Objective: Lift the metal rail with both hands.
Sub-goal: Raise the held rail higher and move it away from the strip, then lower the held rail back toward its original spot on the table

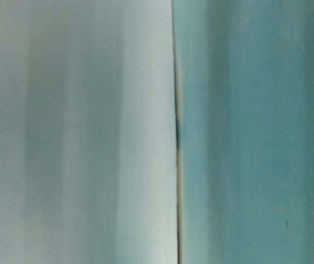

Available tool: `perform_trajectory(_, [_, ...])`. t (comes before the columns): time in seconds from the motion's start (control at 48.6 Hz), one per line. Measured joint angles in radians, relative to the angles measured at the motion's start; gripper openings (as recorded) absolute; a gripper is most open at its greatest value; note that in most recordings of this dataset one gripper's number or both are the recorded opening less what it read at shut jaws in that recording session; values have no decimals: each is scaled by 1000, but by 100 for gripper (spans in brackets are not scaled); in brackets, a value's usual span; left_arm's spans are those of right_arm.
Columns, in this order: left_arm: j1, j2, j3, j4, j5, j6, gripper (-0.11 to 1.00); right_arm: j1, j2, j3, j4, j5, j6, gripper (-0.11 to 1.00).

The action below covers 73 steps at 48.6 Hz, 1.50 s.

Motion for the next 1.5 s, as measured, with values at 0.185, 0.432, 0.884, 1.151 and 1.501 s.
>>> perform_trajectory(0.185, [-2, 2, 2, 0, 0, 0, 36, -2, 0, 0, 0, 0, 0, 38])
perform_trajectory(0.432, [0, 3, 58, 0, 0, 0, 36, 5, 5, 61, 0, -17, 0, 39])
perform_trajectory(0.884, [0, 0, 371, 0, -196, 0, 36, 9, -15, 413, 0, -293, 0, 39])
perform_trajectory(1.151, [0, 2, 506, 0, -322, 2, 36, 9, -20, 563, 0, -440, -8, 39])
perform_trajectory(1.501, [2, 20, 649, 2, -486, 2, 36, 9, -20, 730, 0, -637, -20, 39])
